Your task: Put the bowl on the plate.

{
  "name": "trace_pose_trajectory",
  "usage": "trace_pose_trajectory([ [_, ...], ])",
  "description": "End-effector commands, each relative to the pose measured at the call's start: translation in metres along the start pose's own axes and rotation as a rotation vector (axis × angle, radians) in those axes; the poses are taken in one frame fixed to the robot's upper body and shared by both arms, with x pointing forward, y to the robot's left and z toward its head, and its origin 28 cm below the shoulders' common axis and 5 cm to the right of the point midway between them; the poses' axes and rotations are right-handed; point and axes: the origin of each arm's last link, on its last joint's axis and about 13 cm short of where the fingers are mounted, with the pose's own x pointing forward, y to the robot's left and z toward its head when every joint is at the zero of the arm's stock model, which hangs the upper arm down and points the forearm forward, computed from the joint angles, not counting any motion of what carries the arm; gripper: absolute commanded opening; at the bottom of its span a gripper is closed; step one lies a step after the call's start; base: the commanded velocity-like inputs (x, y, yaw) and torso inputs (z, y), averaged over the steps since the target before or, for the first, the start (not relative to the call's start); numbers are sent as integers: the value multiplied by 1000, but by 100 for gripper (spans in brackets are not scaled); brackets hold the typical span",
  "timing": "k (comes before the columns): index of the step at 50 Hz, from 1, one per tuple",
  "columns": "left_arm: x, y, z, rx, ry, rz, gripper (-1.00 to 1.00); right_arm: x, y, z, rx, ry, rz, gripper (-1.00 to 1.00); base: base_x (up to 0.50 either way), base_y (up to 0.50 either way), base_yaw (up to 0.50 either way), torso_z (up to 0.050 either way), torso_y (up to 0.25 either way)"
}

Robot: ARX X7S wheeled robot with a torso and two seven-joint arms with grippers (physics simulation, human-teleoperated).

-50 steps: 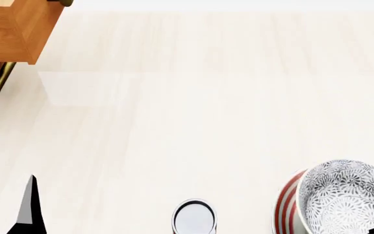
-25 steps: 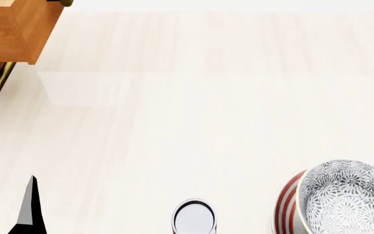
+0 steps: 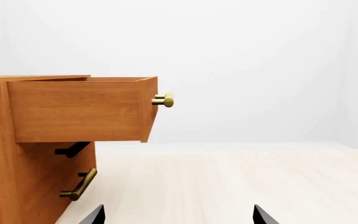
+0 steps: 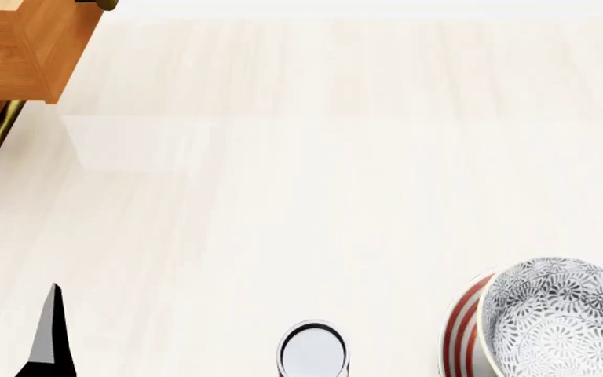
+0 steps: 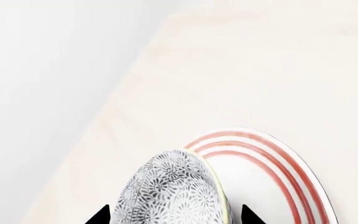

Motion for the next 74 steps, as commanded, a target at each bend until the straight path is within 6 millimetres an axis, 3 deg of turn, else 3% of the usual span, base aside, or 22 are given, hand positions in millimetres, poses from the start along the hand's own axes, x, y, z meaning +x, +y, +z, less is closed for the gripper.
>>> trace_pose_trajectory([
  [1,0,0,1,-1,0,1,100,-14,14,10,-20,-31,49,100,0,0,0,0,0],
  [16,4,2,6,18,-10,3,100,-25,15,14,-159,-103,59,100,0,0,0,0,0],
  [26,9,6,14,54,-30,6,100,-38,19,19,-419,-244,22,100,0,0,0,0,0],
  [37,26,32,12,150,-64,93,100,-45,15,16,-870,-468,-73,100,0,0,0,0,0],
  [44,41,55,15,234,-91,193,100,-49,15,16,-1015,-534,-114,100,0,0,0,0,0],
  [56,57,94,28,374,-98,389,100,-53,10,24,-1062,-558,-176,100,0,0,0,0,0],
  [74,42,127,43,411,-94,526,100,-64,-7,41,-1042,-594,-289,100,0,0,0,0,0],
])
